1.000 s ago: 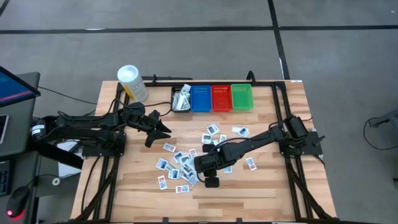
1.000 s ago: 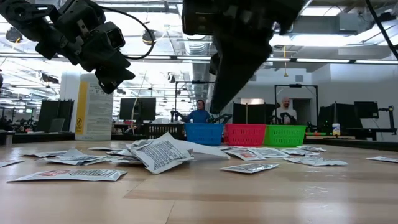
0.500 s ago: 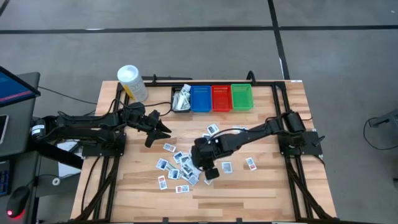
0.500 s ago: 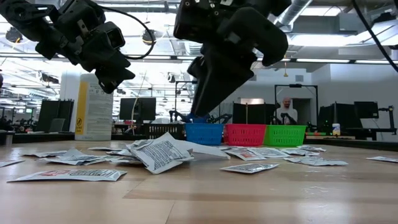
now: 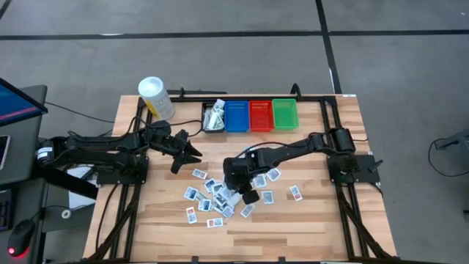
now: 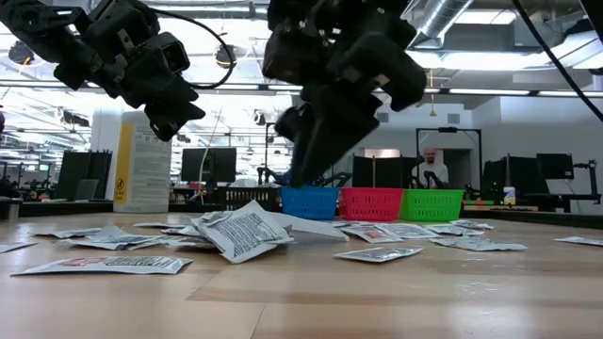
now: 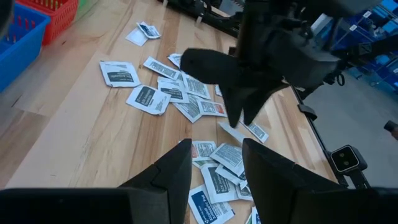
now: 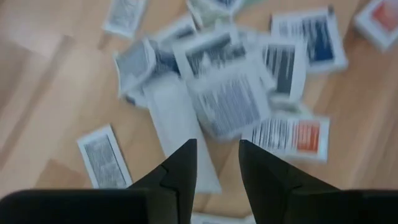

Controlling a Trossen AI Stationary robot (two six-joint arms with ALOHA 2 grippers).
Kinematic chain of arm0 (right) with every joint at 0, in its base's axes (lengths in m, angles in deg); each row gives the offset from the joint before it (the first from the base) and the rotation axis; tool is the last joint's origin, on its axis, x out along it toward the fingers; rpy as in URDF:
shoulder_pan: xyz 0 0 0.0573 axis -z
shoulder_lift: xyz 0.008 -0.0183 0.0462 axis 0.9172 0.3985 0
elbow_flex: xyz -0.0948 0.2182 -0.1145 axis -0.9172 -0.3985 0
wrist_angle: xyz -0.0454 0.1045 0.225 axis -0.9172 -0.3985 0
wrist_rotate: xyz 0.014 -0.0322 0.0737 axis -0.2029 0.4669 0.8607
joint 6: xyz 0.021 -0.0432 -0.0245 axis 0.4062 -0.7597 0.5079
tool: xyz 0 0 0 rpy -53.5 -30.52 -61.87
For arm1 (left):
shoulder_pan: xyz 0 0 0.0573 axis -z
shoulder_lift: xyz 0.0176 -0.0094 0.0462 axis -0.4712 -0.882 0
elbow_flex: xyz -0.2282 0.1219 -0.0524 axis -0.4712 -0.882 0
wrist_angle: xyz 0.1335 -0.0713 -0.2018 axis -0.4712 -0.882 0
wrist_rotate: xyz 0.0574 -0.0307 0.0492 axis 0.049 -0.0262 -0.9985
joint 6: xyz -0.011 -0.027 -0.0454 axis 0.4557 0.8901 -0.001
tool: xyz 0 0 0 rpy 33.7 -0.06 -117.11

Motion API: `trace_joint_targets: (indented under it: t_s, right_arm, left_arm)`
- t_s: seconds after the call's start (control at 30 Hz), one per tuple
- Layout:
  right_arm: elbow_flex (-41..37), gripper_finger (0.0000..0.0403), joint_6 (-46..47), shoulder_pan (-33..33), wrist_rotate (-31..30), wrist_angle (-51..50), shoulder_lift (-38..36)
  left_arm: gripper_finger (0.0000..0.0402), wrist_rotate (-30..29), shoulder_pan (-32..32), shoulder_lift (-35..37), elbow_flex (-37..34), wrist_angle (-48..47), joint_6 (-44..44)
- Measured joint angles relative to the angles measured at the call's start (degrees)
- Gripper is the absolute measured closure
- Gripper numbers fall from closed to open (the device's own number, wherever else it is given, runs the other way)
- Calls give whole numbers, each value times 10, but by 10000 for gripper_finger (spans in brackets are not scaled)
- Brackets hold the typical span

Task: Pick & Place First Aid Supplies
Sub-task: Put the green bandage pack in the black bin

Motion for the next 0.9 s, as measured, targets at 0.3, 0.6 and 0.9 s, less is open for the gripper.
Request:
trace_joint_targets:
  t_s: [0.3,0.6,0.9]
  right_arm:
    - [-1,289,-8,-1,2,-3,32]
    - [0,289,-8,-2,21,-15,38]
    - [0,289,-7,-13,43,-22,38]
  left_arm:
    - [259,0,0,0,0,4,0]
    - [259,-5,0,0,0,10,13]
    - [259,-7,0,0,0,13,17]
